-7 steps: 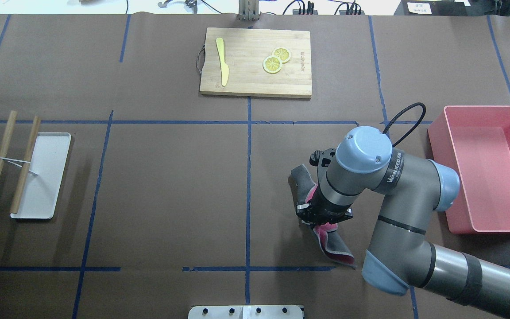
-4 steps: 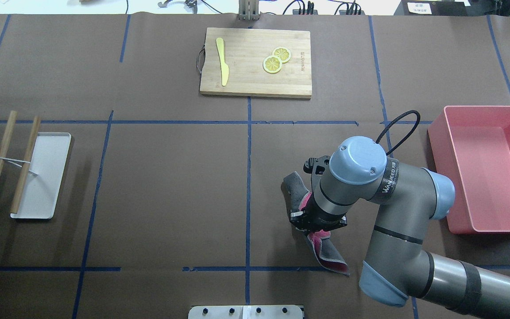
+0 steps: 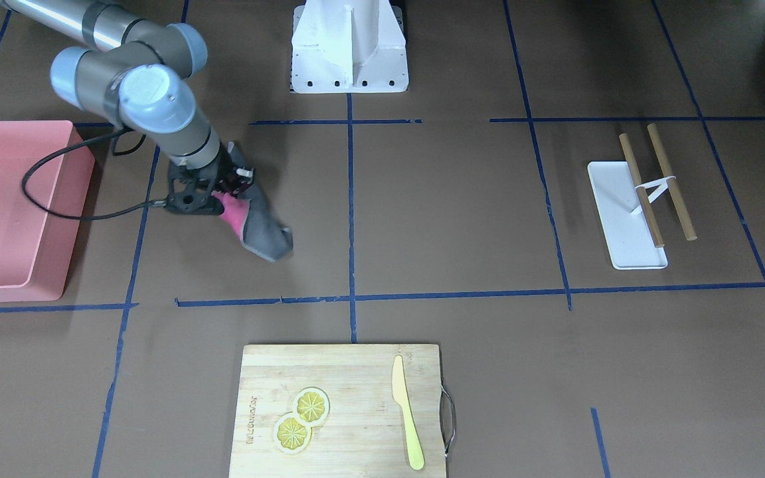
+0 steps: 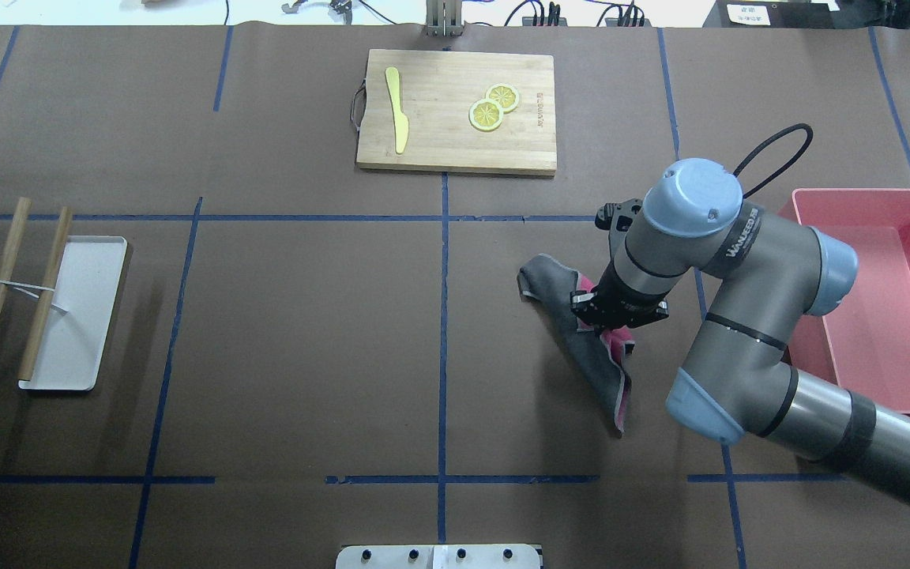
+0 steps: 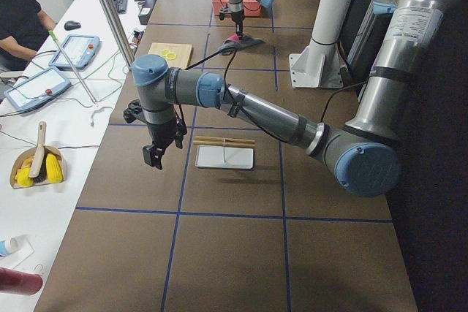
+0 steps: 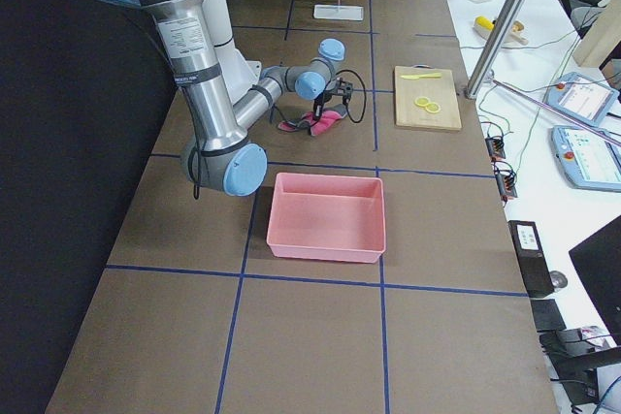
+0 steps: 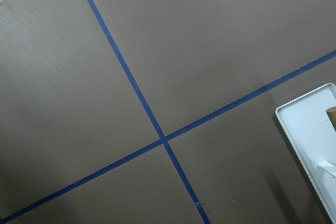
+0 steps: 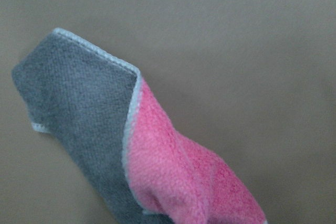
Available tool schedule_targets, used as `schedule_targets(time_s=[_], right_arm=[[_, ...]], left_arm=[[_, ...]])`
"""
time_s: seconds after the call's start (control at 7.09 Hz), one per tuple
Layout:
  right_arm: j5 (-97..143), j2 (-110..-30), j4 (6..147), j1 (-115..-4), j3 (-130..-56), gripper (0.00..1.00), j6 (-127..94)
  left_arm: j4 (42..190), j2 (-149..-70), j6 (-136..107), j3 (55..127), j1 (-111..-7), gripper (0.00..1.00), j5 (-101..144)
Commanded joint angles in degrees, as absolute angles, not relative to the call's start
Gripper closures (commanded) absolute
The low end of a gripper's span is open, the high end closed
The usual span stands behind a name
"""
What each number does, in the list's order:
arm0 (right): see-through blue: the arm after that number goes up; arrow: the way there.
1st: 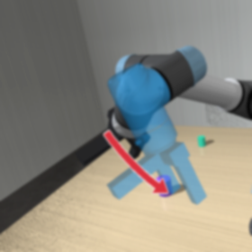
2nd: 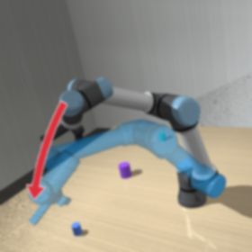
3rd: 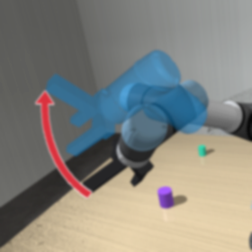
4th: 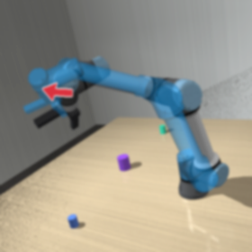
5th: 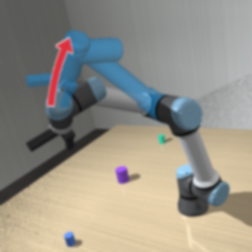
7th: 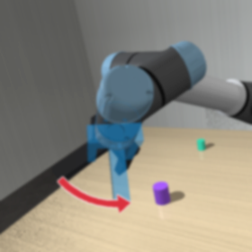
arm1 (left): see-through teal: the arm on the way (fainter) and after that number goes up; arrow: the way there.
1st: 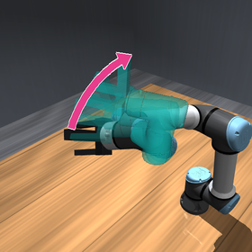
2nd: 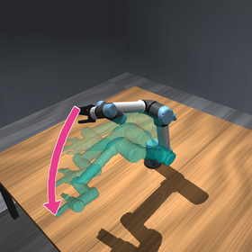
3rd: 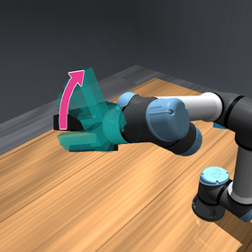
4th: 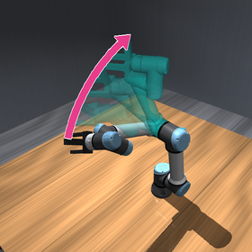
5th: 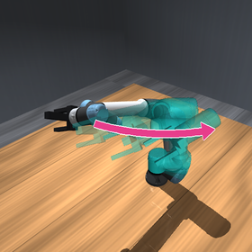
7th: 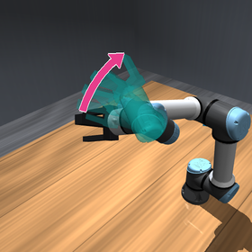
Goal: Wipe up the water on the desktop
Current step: 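Drag the cloth across the table toward the pink bin with the right gripper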
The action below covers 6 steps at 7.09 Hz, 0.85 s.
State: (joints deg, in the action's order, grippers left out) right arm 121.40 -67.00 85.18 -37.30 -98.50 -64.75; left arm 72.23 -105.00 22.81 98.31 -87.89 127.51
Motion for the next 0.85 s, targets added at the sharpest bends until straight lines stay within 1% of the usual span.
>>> schedule_targets(time_s=[0.0, 0.28, 0.42, 0.56, 0.71], right_arm=[[121.8, -67.1, 85.3, -42.7, -95.8, 1.0, -59.1], [125.0, -66.5, 86.0, -47.6, -96.3, 1.0, -58.7], [129.9, -67.1, 87.8, -53.3, -97.9, 1.0, -58.4], [132.4, -67.2, 91.4, -57.5, -101.0, 1.0, -55.3], [132.5, -67.2, 99.1, -60.4, -105.6, 1.0, -49.9]], left_arm=[[72.2, -104.6, 22.7, 98.7, -87.9, 0.0, 127.6], [72.2, -104.5, 22.7, 98.3, -87.9, 0.0, 127.6], [72.3, -104.4, 22.8, 97.9, -88.0, 0.0, 127.6], [72.6, -103.2, 22.9, 98.0, -87.9, 0.0, 127.7], [72.6, -103.1, 23.0, 97.9, -87.9, 0.0, 127.7]])
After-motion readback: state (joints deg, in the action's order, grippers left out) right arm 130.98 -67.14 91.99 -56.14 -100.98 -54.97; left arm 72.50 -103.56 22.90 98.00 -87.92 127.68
